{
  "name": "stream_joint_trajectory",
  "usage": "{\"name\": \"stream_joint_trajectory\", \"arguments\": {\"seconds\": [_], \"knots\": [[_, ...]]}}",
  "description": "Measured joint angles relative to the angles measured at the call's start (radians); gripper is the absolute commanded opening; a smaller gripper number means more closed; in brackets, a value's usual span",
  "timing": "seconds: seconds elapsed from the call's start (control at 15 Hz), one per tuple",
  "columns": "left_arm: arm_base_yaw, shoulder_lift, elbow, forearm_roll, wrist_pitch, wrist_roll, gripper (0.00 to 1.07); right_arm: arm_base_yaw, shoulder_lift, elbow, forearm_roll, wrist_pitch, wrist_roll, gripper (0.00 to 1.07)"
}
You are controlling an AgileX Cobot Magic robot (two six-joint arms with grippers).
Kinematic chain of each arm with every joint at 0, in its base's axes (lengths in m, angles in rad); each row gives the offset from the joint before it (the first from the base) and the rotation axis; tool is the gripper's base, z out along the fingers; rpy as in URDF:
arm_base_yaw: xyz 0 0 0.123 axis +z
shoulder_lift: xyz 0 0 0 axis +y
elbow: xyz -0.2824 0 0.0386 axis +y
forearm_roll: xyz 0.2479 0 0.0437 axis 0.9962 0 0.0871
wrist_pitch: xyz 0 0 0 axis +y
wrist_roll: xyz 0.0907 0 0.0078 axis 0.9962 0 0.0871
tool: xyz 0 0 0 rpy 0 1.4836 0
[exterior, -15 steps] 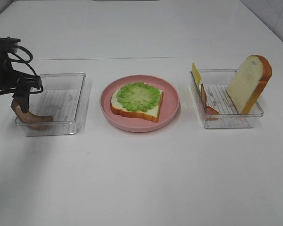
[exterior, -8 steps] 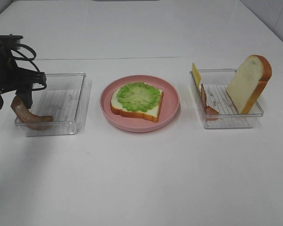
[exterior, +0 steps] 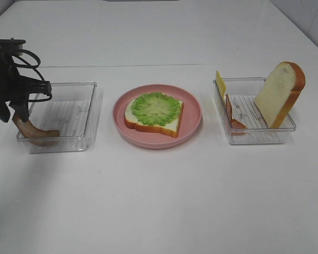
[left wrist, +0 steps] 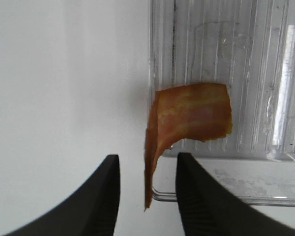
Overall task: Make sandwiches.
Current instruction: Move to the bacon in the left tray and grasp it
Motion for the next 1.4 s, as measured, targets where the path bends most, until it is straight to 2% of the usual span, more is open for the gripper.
{"name": "stream_joint_trajectory", "arguments": {"seconds": [0.27, 0.73, 1.0, 1.4], "knots": [[0.000, 0.000, 0.000, 0.006, -0.018, 0.000, 0.50, 0.000, 0.000, 0.000, 0.000, 0.000, 0.000, 0.76], [0.000, 0.036, 0.000, 0.009, -0.028, 0.000, 0.49, 0.000, 0.000, 0.000, 0.000, 0.000, 0.000, 0.76], [0.000, 0.038, -0.020, 0.020, -0.022, 0.000, 0.38, 0.000, 0.000, 0.000, 0.000, 0.000, 0.000, 0.76], [0.000, 0.048, -0.047, 0.020, 0.017, 0.000, 0.38, 0.000, 0.000, 0.000, 0.000, 0.000, 0.000, 0.76]]}}
